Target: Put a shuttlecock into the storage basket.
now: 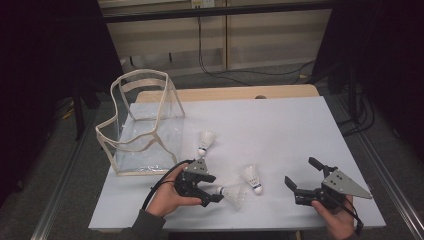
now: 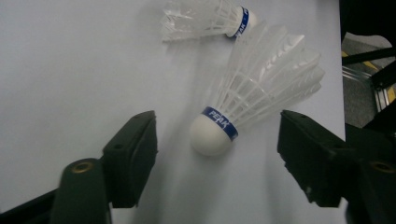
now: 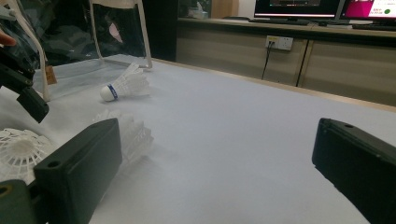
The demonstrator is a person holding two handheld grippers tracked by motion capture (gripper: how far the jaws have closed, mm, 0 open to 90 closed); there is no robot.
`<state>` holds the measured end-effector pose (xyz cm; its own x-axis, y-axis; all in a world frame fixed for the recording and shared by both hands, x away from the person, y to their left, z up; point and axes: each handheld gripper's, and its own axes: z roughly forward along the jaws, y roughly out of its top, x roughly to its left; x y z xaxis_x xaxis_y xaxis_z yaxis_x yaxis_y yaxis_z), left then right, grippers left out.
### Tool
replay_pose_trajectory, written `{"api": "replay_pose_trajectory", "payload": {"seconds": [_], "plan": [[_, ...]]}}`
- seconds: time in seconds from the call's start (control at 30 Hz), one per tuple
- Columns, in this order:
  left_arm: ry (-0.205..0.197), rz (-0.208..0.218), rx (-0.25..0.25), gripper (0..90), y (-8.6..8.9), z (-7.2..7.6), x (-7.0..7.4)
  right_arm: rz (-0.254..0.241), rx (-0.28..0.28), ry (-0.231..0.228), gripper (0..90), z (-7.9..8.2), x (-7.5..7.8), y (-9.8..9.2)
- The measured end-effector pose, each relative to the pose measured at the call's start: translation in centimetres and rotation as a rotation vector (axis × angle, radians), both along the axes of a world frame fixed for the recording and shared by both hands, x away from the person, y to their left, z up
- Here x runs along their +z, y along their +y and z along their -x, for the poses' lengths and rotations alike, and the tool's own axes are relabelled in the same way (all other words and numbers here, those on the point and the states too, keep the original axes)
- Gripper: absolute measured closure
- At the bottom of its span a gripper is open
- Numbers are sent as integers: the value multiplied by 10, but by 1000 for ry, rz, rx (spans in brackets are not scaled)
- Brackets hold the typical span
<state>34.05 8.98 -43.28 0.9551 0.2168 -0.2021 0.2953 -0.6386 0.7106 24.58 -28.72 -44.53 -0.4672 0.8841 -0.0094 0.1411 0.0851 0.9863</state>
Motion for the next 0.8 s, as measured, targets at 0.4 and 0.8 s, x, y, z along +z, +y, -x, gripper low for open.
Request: {"api": "replay_pose_trajectory", "payload": {"seconds": [0.4, 0.8], "plan": [[-14, -19, -87, 443, -10, -1, -3, 1, 2, 2, 16, 0, 0, 0], [10, -36, -158, 514, -17, -1, -13, 0, 5, 6, 17, 0, -1, -1]]}}
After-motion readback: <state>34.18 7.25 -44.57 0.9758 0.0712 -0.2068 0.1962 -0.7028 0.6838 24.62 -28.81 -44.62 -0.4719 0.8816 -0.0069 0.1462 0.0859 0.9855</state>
